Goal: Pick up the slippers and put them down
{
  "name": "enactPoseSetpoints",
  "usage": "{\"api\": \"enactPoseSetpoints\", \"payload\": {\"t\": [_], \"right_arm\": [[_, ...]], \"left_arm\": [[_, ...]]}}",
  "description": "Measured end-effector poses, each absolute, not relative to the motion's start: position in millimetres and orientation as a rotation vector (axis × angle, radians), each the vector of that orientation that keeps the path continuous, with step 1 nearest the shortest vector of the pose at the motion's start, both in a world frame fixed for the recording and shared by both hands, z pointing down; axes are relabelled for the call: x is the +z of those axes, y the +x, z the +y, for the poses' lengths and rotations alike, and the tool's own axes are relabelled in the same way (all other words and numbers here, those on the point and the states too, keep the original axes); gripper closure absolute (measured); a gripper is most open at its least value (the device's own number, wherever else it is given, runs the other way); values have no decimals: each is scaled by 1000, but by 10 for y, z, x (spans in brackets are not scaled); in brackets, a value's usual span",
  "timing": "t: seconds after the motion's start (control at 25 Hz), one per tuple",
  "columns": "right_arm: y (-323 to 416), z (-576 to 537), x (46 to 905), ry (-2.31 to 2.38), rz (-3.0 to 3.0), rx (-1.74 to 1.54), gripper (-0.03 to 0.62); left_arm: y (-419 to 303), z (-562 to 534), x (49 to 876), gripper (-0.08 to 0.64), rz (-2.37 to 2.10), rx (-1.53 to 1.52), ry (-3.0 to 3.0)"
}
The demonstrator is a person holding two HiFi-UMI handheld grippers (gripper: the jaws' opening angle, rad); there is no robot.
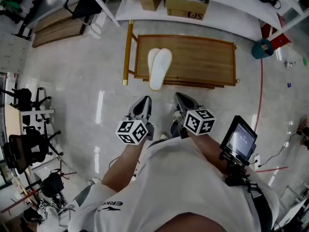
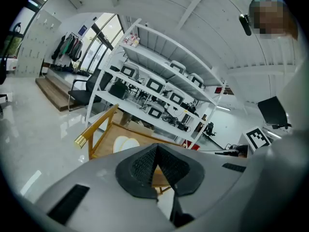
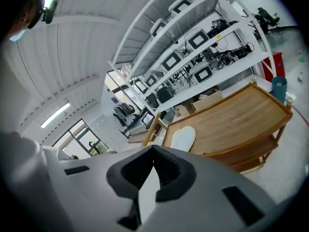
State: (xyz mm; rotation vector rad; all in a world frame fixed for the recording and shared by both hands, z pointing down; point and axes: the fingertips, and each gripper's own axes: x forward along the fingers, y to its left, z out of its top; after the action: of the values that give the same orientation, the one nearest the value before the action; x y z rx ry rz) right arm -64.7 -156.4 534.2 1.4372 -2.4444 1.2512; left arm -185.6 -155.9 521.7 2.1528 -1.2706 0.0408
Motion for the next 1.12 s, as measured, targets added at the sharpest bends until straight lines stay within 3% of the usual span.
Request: {"api": "enactPoseSetpoints", "payload": {"t": [1.12], "right_arm": [[-890, -2161, 6558, 1322, -2212, 1409, 595]], "left_arm": [[-2086, -2119, 6347, 557, -1282, 202, 1930]]}}
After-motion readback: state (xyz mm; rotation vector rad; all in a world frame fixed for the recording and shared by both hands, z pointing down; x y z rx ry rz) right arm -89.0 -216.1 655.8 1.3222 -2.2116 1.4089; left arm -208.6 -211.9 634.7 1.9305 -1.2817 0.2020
